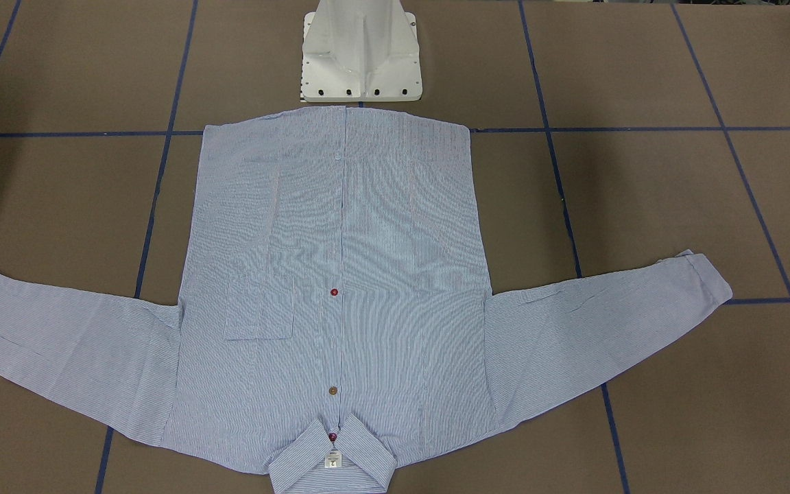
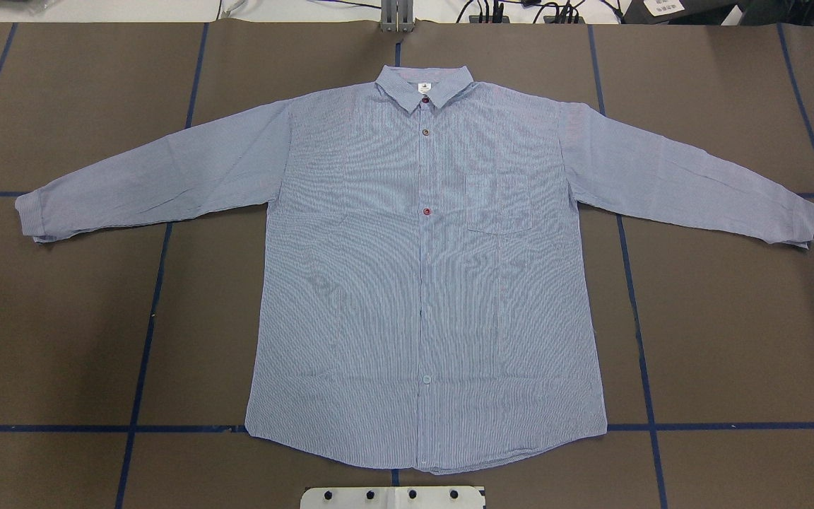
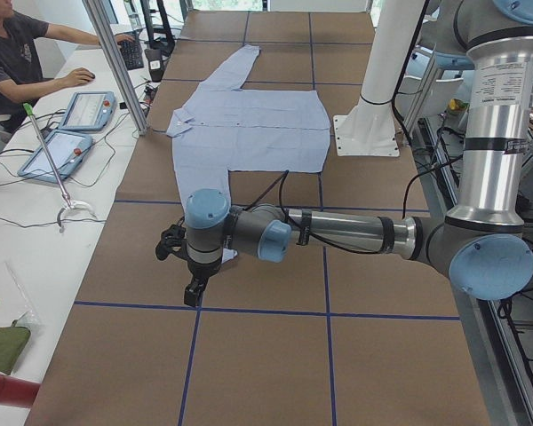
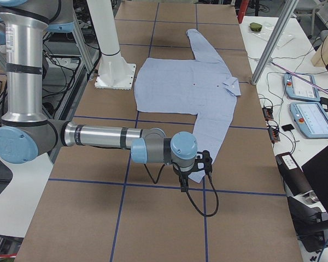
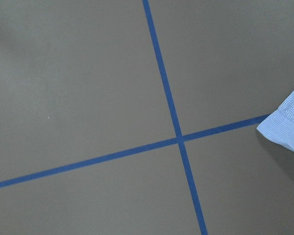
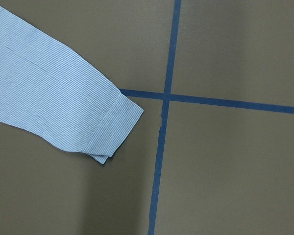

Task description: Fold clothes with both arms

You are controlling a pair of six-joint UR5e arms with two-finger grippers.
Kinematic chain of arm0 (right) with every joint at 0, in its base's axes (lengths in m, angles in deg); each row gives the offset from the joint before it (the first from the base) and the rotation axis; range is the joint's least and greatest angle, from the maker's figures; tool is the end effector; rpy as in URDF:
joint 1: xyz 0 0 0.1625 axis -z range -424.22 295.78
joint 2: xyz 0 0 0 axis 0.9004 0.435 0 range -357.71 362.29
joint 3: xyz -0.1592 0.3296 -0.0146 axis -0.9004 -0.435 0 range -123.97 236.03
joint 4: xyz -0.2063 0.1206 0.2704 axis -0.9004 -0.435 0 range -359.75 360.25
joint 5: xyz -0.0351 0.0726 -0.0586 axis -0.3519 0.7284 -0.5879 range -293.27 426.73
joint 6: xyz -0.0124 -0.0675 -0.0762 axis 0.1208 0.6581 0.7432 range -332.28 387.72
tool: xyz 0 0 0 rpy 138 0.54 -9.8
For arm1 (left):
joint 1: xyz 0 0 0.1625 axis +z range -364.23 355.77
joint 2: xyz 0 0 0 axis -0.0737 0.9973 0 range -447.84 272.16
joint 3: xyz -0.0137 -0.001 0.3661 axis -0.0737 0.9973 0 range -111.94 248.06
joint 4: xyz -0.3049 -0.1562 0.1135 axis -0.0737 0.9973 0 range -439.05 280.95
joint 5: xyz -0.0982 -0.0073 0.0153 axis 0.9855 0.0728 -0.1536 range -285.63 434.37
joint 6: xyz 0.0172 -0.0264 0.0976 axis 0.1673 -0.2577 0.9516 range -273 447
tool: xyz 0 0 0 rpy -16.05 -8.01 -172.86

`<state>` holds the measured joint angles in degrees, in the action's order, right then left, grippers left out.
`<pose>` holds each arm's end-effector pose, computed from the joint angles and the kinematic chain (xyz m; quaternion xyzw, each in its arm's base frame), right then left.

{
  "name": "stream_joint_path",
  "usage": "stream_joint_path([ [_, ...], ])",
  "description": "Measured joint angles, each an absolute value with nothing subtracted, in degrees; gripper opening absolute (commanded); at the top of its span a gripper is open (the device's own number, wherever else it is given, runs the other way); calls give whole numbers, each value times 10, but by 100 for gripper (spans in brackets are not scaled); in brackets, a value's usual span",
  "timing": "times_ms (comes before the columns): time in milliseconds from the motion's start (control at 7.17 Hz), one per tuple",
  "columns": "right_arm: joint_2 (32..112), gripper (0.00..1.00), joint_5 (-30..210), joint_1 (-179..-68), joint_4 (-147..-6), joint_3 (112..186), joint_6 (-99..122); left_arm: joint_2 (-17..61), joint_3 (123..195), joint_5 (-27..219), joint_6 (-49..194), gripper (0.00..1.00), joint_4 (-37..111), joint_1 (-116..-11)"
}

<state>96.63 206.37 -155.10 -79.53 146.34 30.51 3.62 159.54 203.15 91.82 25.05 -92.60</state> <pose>0.0615 -0.4121 0.6066 0.0624 -0.4174 -0.0377 0.9058 -0.0560 -0.4648 0.5588 0.1489 0.3243 0.1016 0.9286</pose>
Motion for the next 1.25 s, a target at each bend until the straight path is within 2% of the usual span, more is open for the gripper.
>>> stream_joint_path([
  [139, 966, 100, 2070, -1535, -725, 1425, 260, 37, 1588, 2038, 909, 99, 277, -926],
  [558, 966, 100, 2068, -1457, -588, 1381, 87, 44, 1582, 2060, 901, 100, 294, -926],
  [1255, 935, 99, 1995, -1373, -531, 1347, -6, 40, 1586, 2064, 896, 100, 295, -926],
])
